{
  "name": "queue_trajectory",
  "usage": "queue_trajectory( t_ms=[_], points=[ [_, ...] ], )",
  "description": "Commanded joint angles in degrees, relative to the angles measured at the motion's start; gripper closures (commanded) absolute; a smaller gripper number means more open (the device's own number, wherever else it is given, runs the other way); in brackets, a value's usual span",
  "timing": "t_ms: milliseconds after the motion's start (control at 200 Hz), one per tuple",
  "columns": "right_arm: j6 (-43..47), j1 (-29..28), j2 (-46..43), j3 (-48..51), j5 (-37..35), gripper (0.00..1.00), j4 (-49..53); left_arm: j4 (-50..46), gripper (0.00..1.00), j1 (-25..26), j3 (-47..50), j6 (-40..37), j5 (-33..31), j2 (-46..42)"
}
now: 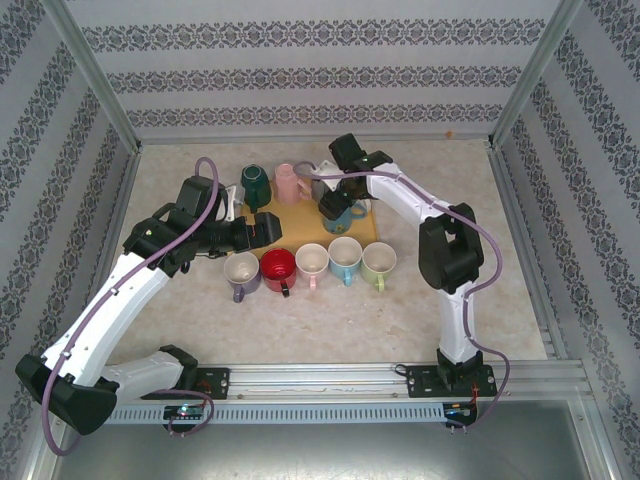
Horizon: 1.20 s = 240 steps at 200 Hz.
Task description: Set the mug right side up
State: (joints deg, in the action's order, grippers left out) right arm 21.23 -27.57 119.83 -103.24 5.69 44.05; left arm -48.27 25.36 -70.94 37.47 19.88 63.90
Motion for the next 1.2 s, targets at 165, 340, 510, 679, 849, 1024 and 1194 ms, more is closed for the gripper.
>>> queue_trajectory(
  t_ms=[165,340,510,679,849,1024,1194],
  points=[
    [-3.36,-1.43,-3.12,0.71,-2.62,0.2,6.05,2.9,0.0,-0.58,1.1,-0.31,0.46,-0.84],
    [-4.6,-1.69,0.6,-2.29,-6.33,0.18,6.39,3.14,0.0,-0.59,1.6,0.06,0.92,-0.61],
    [-4.82,-1.82,2.39,-3.06,-7.91,0.18,5.89,2.65,0.0,-0.65,1.7,0.14,0.85,-0.63],
    [-5.38,-1.65,3.96,-3.54,-7.54,0.18,5.79,2.32,0.0,-0.66,1.66,0.05,0.73,-0.47],
    [-6.97,-1.33,4.97,-4.14,-4.71,0.2,5.88,2.41,0.0,-0.64,1.53,-0.08,0.7,-0.09],
    [-9.09,-1.17,4.56,-4.86,-0.1,0.42,5.5,2.72,0.0,-0.7,1.55,-0.17,0.73,0.23],
    [-11.6,-0.79,4.26,-8.38,2.34,0.71,6.69,3.06,0.0,-0.74,1.15,-0.03,0.94,0.63]
  ],
)
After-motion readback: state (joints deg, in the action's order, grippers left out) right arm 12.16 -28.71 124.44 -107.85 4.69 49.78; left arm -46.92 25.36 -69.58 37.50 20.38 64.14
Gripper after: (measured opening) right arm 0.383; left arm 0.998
